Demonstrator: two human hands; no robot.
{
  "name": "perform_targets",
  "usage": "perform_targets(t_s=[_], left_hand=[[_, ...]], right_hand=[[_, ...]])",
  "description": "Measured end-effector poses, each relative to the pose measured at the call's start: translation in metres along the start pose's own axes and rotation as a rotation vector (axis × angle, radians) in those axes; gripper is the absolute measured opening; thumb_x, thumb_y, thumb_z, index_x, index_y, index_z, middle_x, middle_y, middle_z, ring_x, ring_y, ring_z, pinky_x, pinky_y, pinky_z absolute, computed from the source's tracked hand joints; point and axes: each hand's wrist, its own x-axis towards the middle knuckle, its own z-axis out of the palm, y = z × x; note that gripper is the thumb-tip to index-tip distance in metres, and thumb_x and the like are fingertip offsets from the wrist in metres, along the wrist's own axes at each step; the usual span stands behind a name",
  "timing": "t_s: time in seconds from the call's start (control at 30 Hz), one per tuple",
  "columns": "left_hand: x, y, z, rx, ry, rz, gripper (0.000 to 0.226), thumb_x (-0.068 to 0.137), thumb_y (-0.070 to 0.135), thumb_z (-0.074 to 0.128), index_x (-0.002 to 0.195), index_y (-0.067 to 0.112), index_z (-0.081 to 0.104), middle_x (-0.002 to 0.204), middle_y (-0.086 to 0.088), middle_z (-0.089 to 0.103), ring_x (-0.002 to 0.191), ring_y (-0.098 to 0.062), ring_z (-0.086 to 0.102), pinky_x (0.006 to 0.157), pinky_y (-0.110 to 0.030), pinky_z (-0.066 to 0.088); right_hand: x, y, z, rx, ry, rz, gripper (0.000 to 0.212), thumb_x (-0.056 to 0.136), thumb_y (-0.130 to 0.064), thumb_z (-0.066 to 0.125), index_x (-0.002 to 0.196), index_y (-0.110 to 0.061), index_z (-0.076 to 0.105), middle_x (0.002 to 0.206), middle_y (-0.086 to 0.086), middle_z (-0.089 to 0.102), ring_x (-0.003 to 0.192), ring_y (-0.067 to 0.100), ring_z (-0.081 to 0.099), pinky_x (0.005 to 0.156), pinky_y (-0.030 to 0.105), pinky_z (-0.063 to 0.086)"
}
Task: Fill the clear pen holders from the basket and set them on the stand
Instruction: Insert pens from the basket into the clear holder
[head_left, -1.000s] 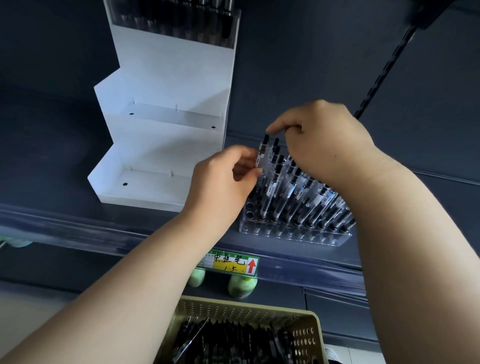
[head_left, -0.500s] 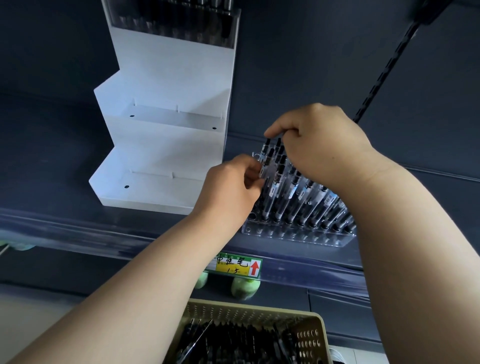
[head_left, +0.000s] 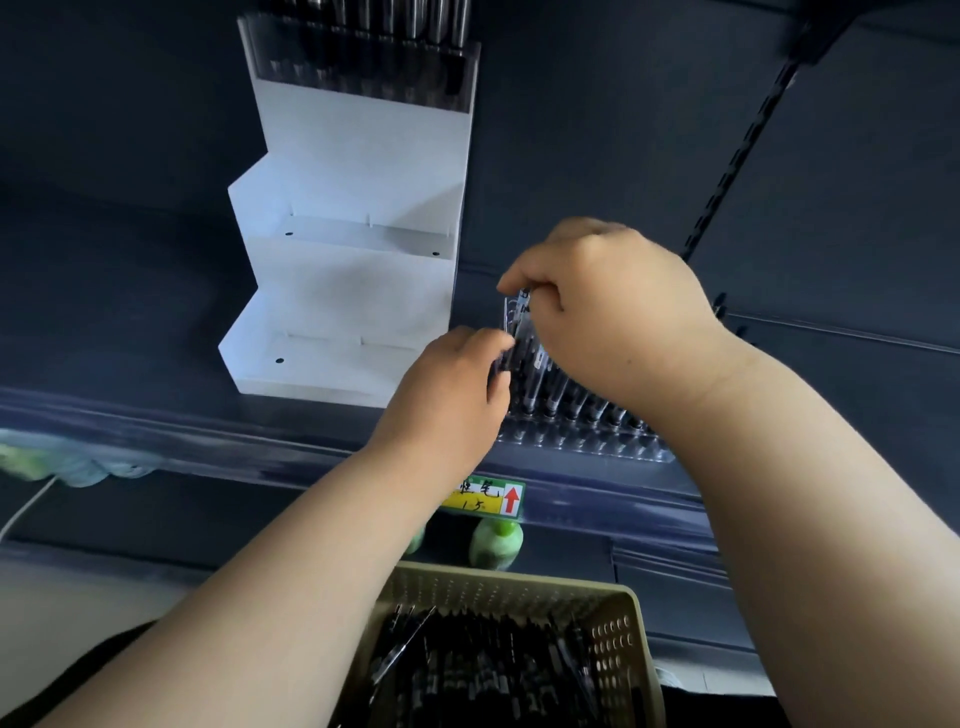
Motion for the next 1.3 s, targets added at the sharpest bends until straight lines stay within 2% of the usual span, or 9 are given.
perform_targets(t_s=[0.13, 0.37, 0.47, 0.63, 0.8, 0.93, 1.13, 1.27, 1.3], left_hand=[[-0.021, 0.003, -0.002, 0.05, -0.06, 0.064, 0.018, 0.092, 0.017, 0.048, 0.108, 0.011, 0.055, 0.098, 0.0, 0.051, 0.088, -0.012, 0.04, 0.072, -0.021, 0.029], [-0.073, 0.008, 0.003, 0.032, -0.191, 0.011, 0.035, 0.092, 0.016, 0.05, 0.127, 0.014, 0.054, 0.124, -0.005, 0.055, 0.113, -0.023, 0.051, 0.092, -0.033, 0.043], [-0.1, 0.01, 0.013, 0.018, -0.261, -0.022, 0.035, 0.092, 0.017, 0.05, 0.127, 0.017, 0.054, 0.126, -0.002, 0.053, 0.117, -0.022, 0.048, 0.094, -0.034, 0.042], [-0.139, 0.007, 0.035, 0.053, -0.435, -0.092, 0.029, 0.094, 0.02, 0.048, 0.122, 0.02, 0.055, 0.121, 0.004, 0.052, 0.111, -0.018, 0.05, 0.088, -0.033, 0.045], [-0.173, -0.001, 0.061, 0.086, -0.592, -0.206, 0.031, 0.094, 0.019, 0.049, 0.124, 0.021, 0.057, 0.125, 0.001, 0.052, 0.112, -0.022, 0.053, 0.095, -0.029, 0.043], [-0.191, -0.006, 0.087, 0.088, -0.67, -0.293, 0.032, 0.093, 0.018, 0.049, 0.122, 0.021, 0.059, 0.126, -0.003, 0.056, 0.114, -0.022, 0.053, 0.096, -0.026, 0.042], [-0.185, -0.009, 0.114, 0.041, -0.632, -0.398, 0.029, 0.091, 0.019, 0.051, 0.116, 0.026, 0.064, 0.121, -0.001, 0.061, 0.111, -0.021, 0.056, 0.093, -0.026, 0.044], [-0.179, -0.008, 0.131, 0.035, -0.622, -0.416, 0.028, 0.091, 0.022, 0.051, 0.115, 0.028, 0.064, 0.121, 0.001, 0.061, 0.111, -0.021, 0.056, 0.091, -0.026, 0.045], [-0.179, -0.007, 0.134, 0.028, -0.621, -0.42, 0.028, 0.091, 0.022, 0.051, 0.114, 0.028, 0.065, 0.122, 0.002, 0.06, 0.111, -0.02, 0.056, 0.091, -0.025, 0.044]], right_hand=[[-0.026, -0.009, 0.0, 0.01, 0.01, -0.008, 0.033, 0.087, -0.012, 0.045, 0.103, -0.029, 0.068, 0.107, -0.001, 0.06, 0.103, 0.022, 0.053, 0.071, 0.033, 0.048], [-0.105, -0.014, 0.025, 0.144, -0.055, 0.096, 0.03, 0.087, -0.011, 0.046, 0.099, -0.022, 0.071, 0.102, -0.001, 0.061, 0.098, 0.02, 0.055, 0.067, 0.034, 0.051], [-0.141, -0.005, 0.047, 0.256, -0.103, 0.283, 0.031, 0.088, -0.009, 0.046, 0.098, -0.023, 0.071, 0.104, -0.002, 0.06, 0.094, 0.018, 0.056, 0.071, 0.033, 0.05], [-0.199, 0.019, 0.089, 0.357, -0.257, 0.609, 0.031, 0.086, -0.01, 0.045, 0.099, -0.024, 0.069, 0.104, 0.001, 0.064, 0.066, 0.015, 0.052, 0.059, 0.024, 0.043], [-0.232, 0.027, 0.121, 0.307, -0.54, 0.697, 0.029, 0.086, -0.01, 0.049, 0.105, -0.019, 0.069, 0.112, 0.005, 0.064, 0.098, 0.021, 0.06, 0.082, 0.023, 0.045], [-0.24, 0.026, 0.139, 0.237, -0.708, 0.707, 0.031, 0.085, -0.003, 0.046, 0.104, -0.013, 0.069, 0.108, 0.008, 0.065, 0.095, 0.024, 0.062, 0.078, 0.024, 0.048], [-0.231, 0.023, 0.168, 0.178, -0.806, 0.65, 0.031, 0.09, -0.003, 0.044, 0.115, -0.007, 0.061, 0.117, 0.011, 0.062, 0.108, 0.026, 0.058, 0.09, 0.028, 0.046], [-0.23, 0.02, 0.189, 0.056, -0.965, 0.486, 0.033, 0.097, -0.009, 0.036, 0.125, -0.003, 0.052, 0.128, 0.015, 0.054, 0.118, 0.027, 0.05, 0.067, 0.002, 0.039], [-0.228, 0.016, 0.192, 0.068, -1.004, 0.492, 0.035, 0.098, -0.01, 0.035, 0.13, -0.002, 0.047, 0.132, 0.015, 0.05, 0.121, 0.026, 0.048, 0.071, 0.0, 0.039]])
